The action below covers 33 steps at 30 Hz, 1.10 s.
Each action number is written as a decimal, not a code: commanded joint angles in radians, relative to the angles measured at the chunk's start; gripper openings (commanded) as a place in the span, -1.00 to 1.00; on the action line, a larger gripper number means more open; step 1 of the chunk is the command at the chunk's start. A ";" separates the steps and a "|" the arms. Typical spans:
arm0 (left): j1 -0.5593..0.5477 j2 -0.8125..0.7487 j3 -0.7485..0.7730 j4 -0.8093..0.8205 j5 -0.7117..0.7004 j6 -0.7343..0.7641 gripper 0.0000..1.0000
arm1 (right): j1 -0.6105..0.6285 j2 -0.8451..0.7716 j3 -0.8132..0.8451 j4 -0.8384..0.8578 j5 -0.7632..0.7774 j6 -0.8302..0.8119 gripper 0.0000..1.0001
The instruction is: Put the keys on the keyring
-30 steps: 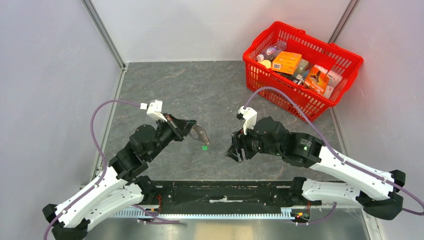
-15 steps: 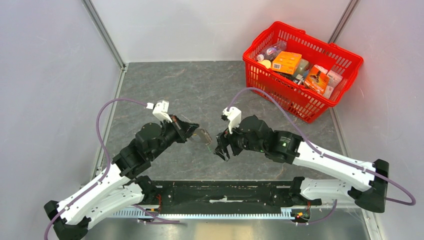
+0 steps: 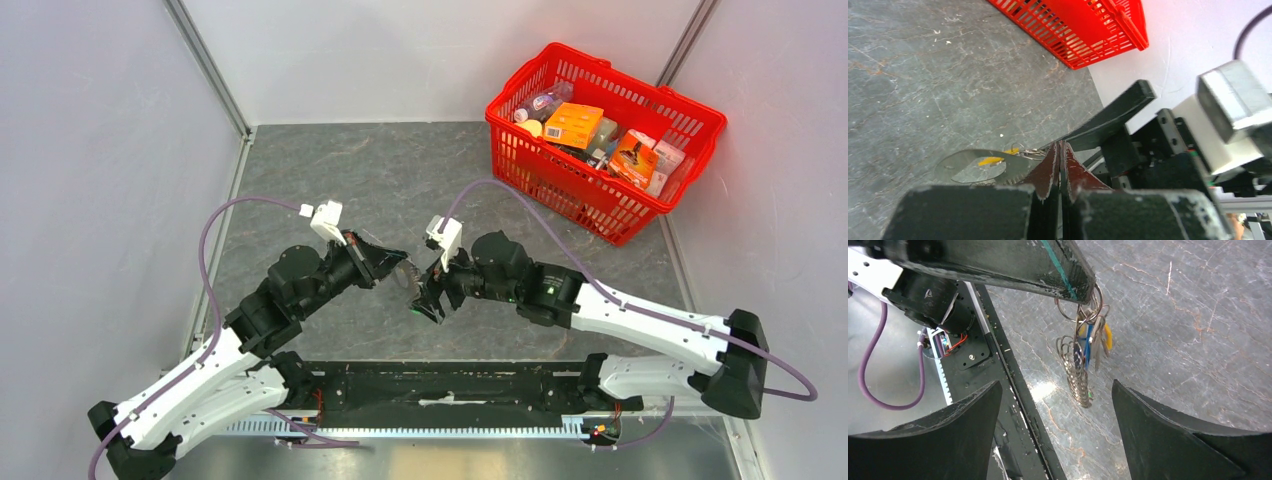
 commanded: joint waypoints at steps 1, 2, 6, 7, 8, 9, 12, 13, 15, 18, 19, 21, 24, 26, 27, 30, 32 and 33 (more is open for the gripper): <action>-0.002 -0.009 0.015 0.102 0.050 -0.053 -0.95 | 0.006 0.036 -0.038 0.131 -0.029 0.008 0.77; -0.002 -0.011 0.016 0.106 0.055 -0.055 -0.96 | 0.006 0.041 -0.046 0.146 -0.029 0.014 0.77; -0.002 -0.017 0.019 0.111 0.061 -0.063 -0.95 | 0.006 0.048 -0.070 0.193 -0.014 0.034 0.77; -0.002 -0.019 0.018 0.112 0.082 -0.066 -0.95 | 0.005 0.048 -0.076 0.233 -0.009 0.039 0.77; -0.002 -0.020 0.015 0.118 0.087 -0.069 -0.96 | 0.006 0.049 -0.083 0.254 -0.001 0.044 0.77; -0.002 -0.023 0.008 0.126 0.092 -0.075 -0.96 | 0.006 0.050 -0.090 0.269 0.006 0.049 0.76; -0.002 -0.028 -0.009 0.149 0.102 -0.092 -0.95 | 0.006 0.061 -0.103 0.310 0.034 0.064 0.72; -0.002 -0.028 -0.013 0.154 0.105 -0.095 -0.96 | 0.006 0.066 -0.106 0.320 0.041 0.072 0.71; -0.002 -0.027 -0.017 0.159 0.107 -0.099 -0.96 | 0.005 0.078 -0.109 0.338 0.042 0.083 0.66; -0.001 -0.027 -0.016 0.159 0.104 -0.099 -0.95 | 0.006 0.090 -0.115 0.353 0.041 0.099 0.54; -0.002 -0.028 -0.016 0.157 0.103 -0.098 -0.96 | 0.006 0.092 -0.120 0.360 0.038 0.103 0.51; -0.002 -0.030 -0.013 0.153 0.095 -0.097 -0.95 | 0.006 0.091 -0.126 0.365 0.039 0.110 0.48; -0.002 -0.034 -0.012 0.146 0.080 -0.097 -0.95 | 0.006 0.083 -0.130 0.359 0.047 0.122 0.41; -0.002 -0.034 -0.012 0.152 0.077 -0.101 -0.96 | 0.006 0.080 -0.142 0.367 0.056 0.134 0.32; -0.002 -0.032 -0.012 0.153 0.075 -0.102 -0.96 | 0.006 0.077 -0.146 0.372 0.063 0.141 0.26; -0.002 -0.033 -0.014 0.157 0.070 -0.106 -0.95 | 0.006 0.069 -0.159 0.374 0.089 0.156 -0.04; -0.002 -0.035 -0.014 0.156 0.070 -0.106 -0.96 | 0.006 0.060 -0.166 0.376 0.099 0.166 -0.22; -0.002 -0.035 -0.014 0.157 0.069 -0.107 -0.96 | 0.005 0.054 -0.170 0.376 0.121 0.169 -0.26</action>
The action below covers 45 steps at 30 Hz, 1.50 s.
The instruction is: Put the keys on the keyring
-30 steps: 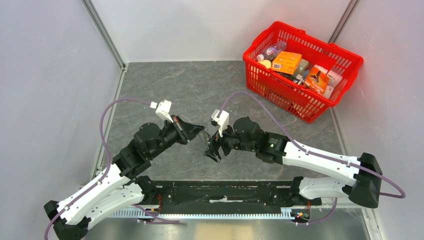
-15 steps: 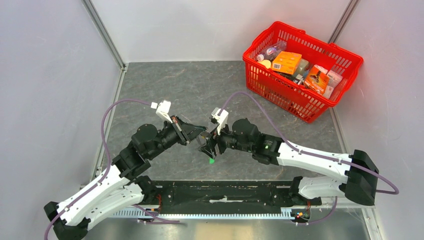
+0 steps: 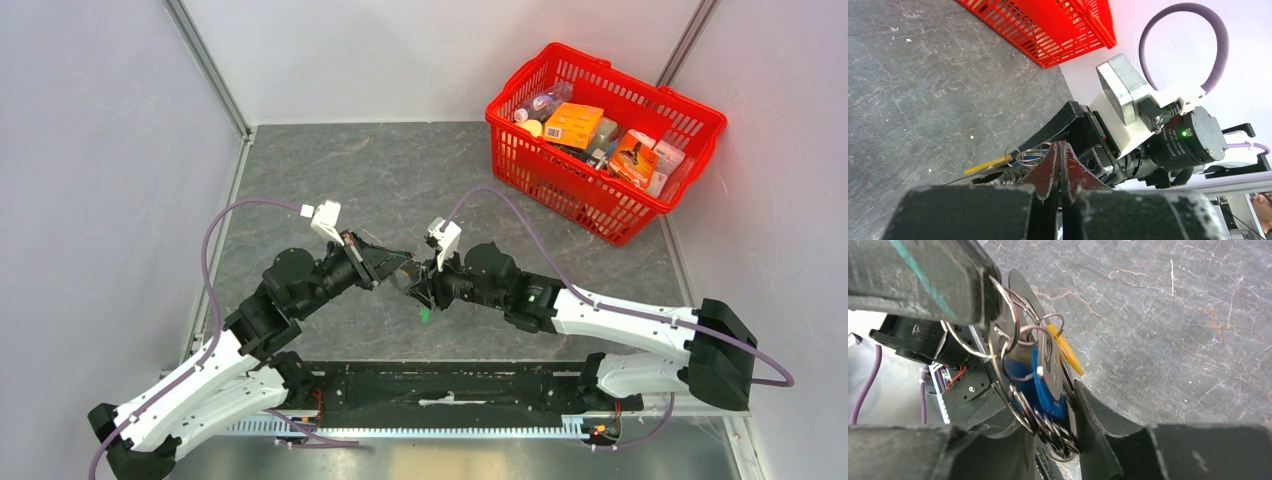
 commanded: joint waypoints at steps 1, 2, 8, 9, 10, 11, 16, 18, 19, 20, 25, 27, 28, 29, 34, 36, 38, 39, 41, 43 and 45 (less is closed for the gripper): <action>-0.002 -0.016 0.007 0.069 -0.018 -0.039 -0.95 | 0.006 -0.039 -0.017 0.049 0.074 0.032 -0.29; -0.002 -0.016 0.009 0.068 -0.017 -0.039 -0.95 | 0.006 -0.045 -0.021 0.049 0.078 0.033 -0.33; -0.002 -0.012 0.006 0.073 -0.017 -0.043 -0.95 | 0.006 -0.074 -0.031 0.048 0.086 0.034 -0.55; -0.002 -0.010 0.003 0.075 -0.016 -0.044 -0.96 | 0.006 -0.079 -0.033 0.049 0.088 0.036 -0.61; -0.002 -0.010 0.000 0.075 -0.017 -0.046 -0.96 | 0.006 -0.083 -0.034 0.052 0.088 0.039 -0.65; -0.002 -0.009 -0.003 0.075 -0.016 -0.047 -0.95 | 0.006 -0.085 -0.034 0.053 0.089 0.041 -0.67; -0.002 -0.013 -0.022 0.067 -0.018 -0.051 -0.71 | 0.006 -0.097 -0.034 0.060 0.088 0.055 -0.83; -0.002 -0.013 -0.022 0.055 -0.045 -0.046 -0.50 | 0.006 -0.101 -0.034 0.058 0.100 0.058 -0.86; -0.002 -0.014 -0.018 0.043 -0.051 -0.041 -0.38 | 0.006 -0.102 -0.036 0.055 0.109 0.058 -0.87; -0.002 -0.017 -0.012 0.024 -0.063 -0.038 -0.24 | 0.005 -0.103 -0.036 0.050 0.122 0.058 -0.89; -0.002 -0.053 0.003 -0.036 -0.115 -0.014 0.34 | 0.004 -0.107 -0.049 0.034 0.186 0.059 -0.93; -0.002 -0.074 0.002 -0.055 -0.136 -0.007 0.37 | 0.002 -0.101 -0.059 0.045 0.206 0.069 -0.93; -0.002 -0.084 0.001 -0.065 -0.146 -0.004 0.37 | 0.000 -0.095 -0.062 0.047 0.215 0.075 -0.92; -0.002 -0.091 0.001 -0.073 -0.152 0.000 0.37 | -0.004 -0.086 -0.061 0.047 0.220 0.081 -0.92; -0.002 -0.128 0.001 -0.112 -0.174 0.006 0.37 | -0.048 -0.033 -0.059 0.065 0.226 0.160 -0.93; -0.002 -0.143 0.001 -0.124 -0.179 0.008 0.37 | -0.083 -0.009 -0.060 0.084 0.185 0.210 -0.91; -0.002 -0.158 -0.001 -0.135 -0.183 0.011 0.36 | -0.123 0.012 -0.068 0.112 0.139 0.264 -0.91; -0.002 -0.163 -0.002 -0.140 -0.186 0.012 0.37 | -0.144 0.021 -0.077 0.130 0.121 0.289 -0.91; -0.002 -0.173 -0.003 -0.148 -0.189 0.014 0.36 | -0.187 0.037 -0.094 0.175 0.072 0.358 -0.92; -0.002 -0.178 -0.006 -0.152 -0.189 0.013 0.36 | -0.231 0.059 -0.111 0.225 0.020 0.420 -0.92; -0.002 -0.182 -0.012 -0.152 -0.188 0.012 0.36 | -0.256 0.087 -0.121 0.273 -0.023 0.473 -0.92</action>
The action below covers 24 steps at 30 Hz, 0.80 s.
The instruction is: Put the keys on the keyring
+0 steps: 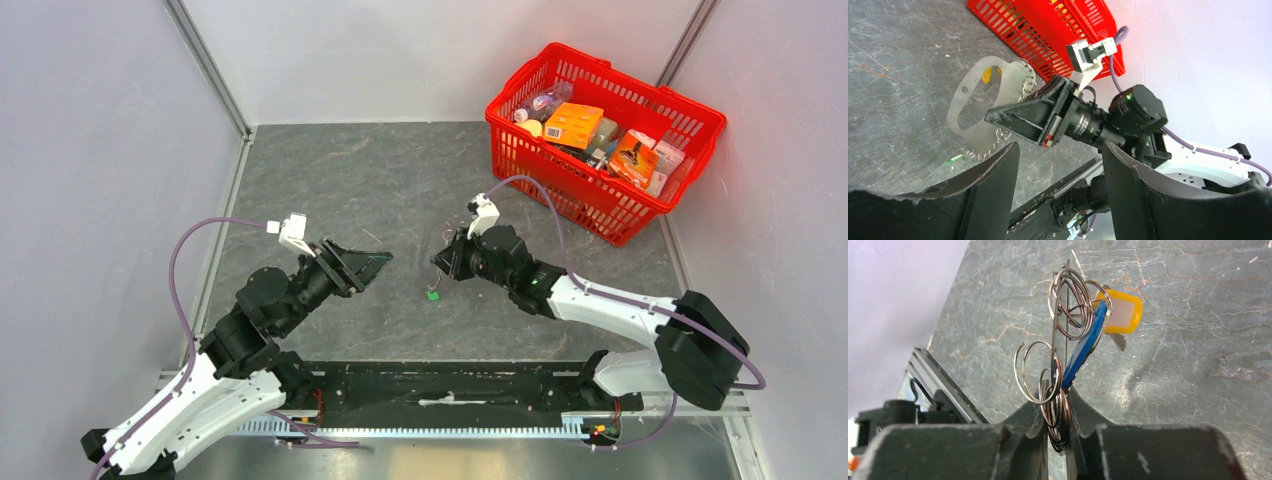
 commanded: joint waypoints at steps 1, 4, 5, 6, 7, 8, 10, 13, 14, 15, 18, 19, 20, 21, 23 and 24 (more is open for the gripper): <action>-0.002 -0.014 0.004 -0.010 -0.032 0.032 0.36 | -0.056 0.053 -0.017 0.189 -0.124 0.176 -0.92; -0.002 -0.019 -0.007 -0.002 -0.030 0.026 0.36 | -0.066 0.100 -0.015 0.216 -0.153 0.236 -0.85; -0.002 -0.020 -0.009 -0.002 -0.029 0.026 0.36 | -0.068 0.119 -0.015 0.222 -0.158 0.258 -0.83; -0.002 -0.019 -0.010 -0.002 -0.027 0.026 0.36 | -0.072 0.137 -0.018 0.234 -0.163 0.276 -0.79; -0.003 -0.020 -0.013 -0.002 -0.028 0.027 0.36 | -0.074 0.155 -0.022 0.251 -0.166 0.297 -0.78; -0.002 -0.022 -0.015 -0.003 -0.027 0.025 0.36 | -0.078 0.175 -0.026 0.259 -0.164 0.322 -0.77; -0.002 -0.026 -0.019 -0.002 -0.028 0.023 0.36 | -0.090 0.217 -0.035 0.286 -0.163 0.369 -0.78; -0.002 -0.033 -0.016 -0.007 -0.025 0.023 0.35 | -0.117 0.297 -0.054 0.354 -0.184 0.442 -0.83; -0.002 -0.035 -0.014 -0.013 -0.028 0.025 0.35 | -0.124 0.323 -0.058 0.389 -0.204 0.464 -0.85; -0.002 -0.037 -0.012 -0.017 -0.028 0.026 0.35 | -0.133 0.358 -0.060 0.413 -0.221 0.486 -0.87; -0.002 -0.046 -0.011 -0.023 -0.031 0.026 0.35 | -0.151 0.452 -0.059 0.488 -0.270 0.549 -0.90; -0.002 -0.050 -0.011 -0.027 -0.033 0.026 0.35 | -0.156 0.479 -0.062 0.518 -0.284 0.567 -0.89; -0.002 -0.052 -0.012 -0.031 -0.036 0.026 0.35 | -0.162 0.506 -0.066 0.546 -0.296 0.586 -0.87; -0.002 -0.056 -0.012 -0.033 -0.038 0.026 0.35 | -0.167 0.525 -0.070 0.574 -0.306 0.601 -0.86; -0.002 -0.060 -0.014 -0.036 -0.039 0.028 0.35 | -0.173 0.554 -0.078 0.615 -0.321 0.624 -0.85; -0.002 -0.062 -0.014 -0.037 -0.039 0.029 0.35 | -0.177 0.564 -0.081 0.628 -0.327 0.633 -0.83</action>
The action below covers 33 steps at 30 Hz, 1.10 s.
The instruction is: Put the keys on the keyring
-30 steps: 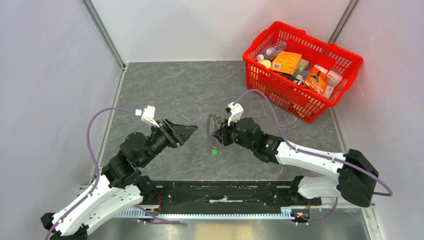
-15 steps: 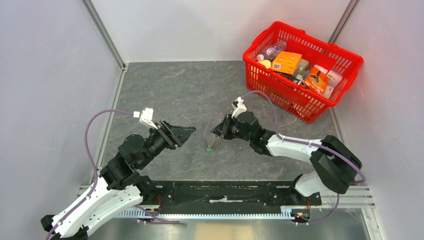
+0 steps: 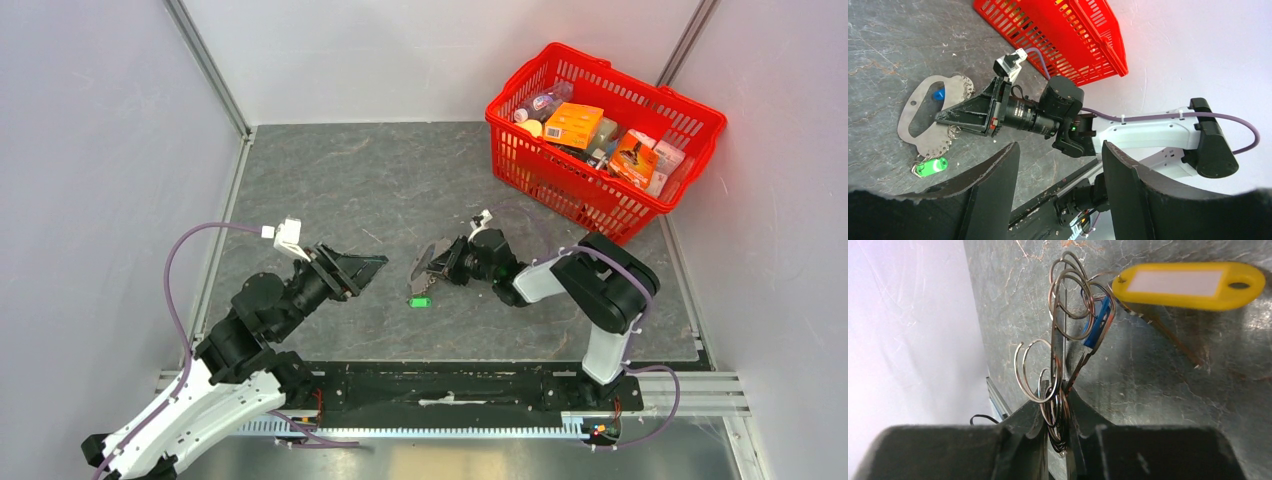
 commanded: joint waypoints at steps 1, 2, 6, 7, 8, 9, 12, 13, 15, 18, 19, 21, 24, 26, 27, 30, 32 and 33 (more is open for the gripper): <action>-0.002 -0.014 0.002 0.004 -0.026 0.029 0.35 | -0.008 0.051 -0.021 0.163 -0.057 0.082 -0.81; -0.002 -0.014 0.001 0.003 -0.027 0.031 0.35 | -0.010 0.054 -0.023 0.167 -0.058 0.084 -0.80; -0.002 -0.010 -0.001 0.005 -0.027 0.031 0.35 | -0.012 0.055 -0.032 0.168 -0.060 0.087 -0.61; -0.002 -0.009 -0.002 0.007 -0.024 0.030 0.35 | -0.013 0.054 -0.033 0.168 -0.059 0.087 -0.56; -0.002 -0.008 -0.004 0.010 -0.025 0.029 0.35 | -0.015 0.054 -0.034 0.165 -0.059 0.088 -0.52; -0.002 -0.006 -0.004 0.013 -0.024 0.029 0.35 | -0.016 0.052 -0.035 0.161 -0.060 0.088 -0.46; -0.002 -0.006 -0.002 0.015 -0.024 0.029 0.35 | -0.021 0.045 -0.034 0.144 -0.060 0.088 -0.33; -0.002 -0.006 -0.002 0.015 -0.023 0.029 0.35 | -0.022 0.040 -0.034 0.137 -0.061 0.085 -0.28; -0.002 -0.008 -0.002 0.014 -0.023 0.029 0.35 | -0.022 0.029 -0.032 0.116 -0.056 0.082 -0.18; -0.002 -0.009 -0.001 0.014 -0.023 0.028 0.35 | -0.021 0.014 -0.031 0.088 -0.051 0.077 -0.08; -0.002 -0.009 -0.002 0.013 -0.021 0.028 0.35 | -0.022 0.009 -0.032 0.079 -0.050 0.077 -0.05; -0.002 -0.011 -0.001 0.014 -0.020 0.028 0.35 | -0.021 -0.004 -0.032 0.058 -0.046 0.074 -0.01; -0.001 -0.011 -0.001 0.016 -0.019 0.026 0.35 | -0.020 -0.033 -0.032 0.009 -0.032 0.060 0.05; -0.002 -0.008 -0.002 0.020 -0.017 0.026 0.35 | -0.016 -0.055 -0.031 -0.034 -0.018 0.052 0.06; -0.002 -0.010 -0.002 0.021 -0.017 0.025 0.35 | -0.014 -0.069 -0.029 -0.052 -0.009 0.047 0.07; -0.002 -0.006 0.000 0.027 -0.014 0.025 0.35 | -0.001 -0.106 -0.022 -0.115 0.011 0.030 0.08; -0.002 -0.003 0.002 0.029 -0.013 0.025 0.35 | 0.008 -0.135 -0.020 -0.169 0.033 0.020 0.09; -0.002 -0.002 0.003 0.028 -0.011 0.025 0.35 | 0.011 -0.152 -0.018 -0.200 0.046 0.013 0.10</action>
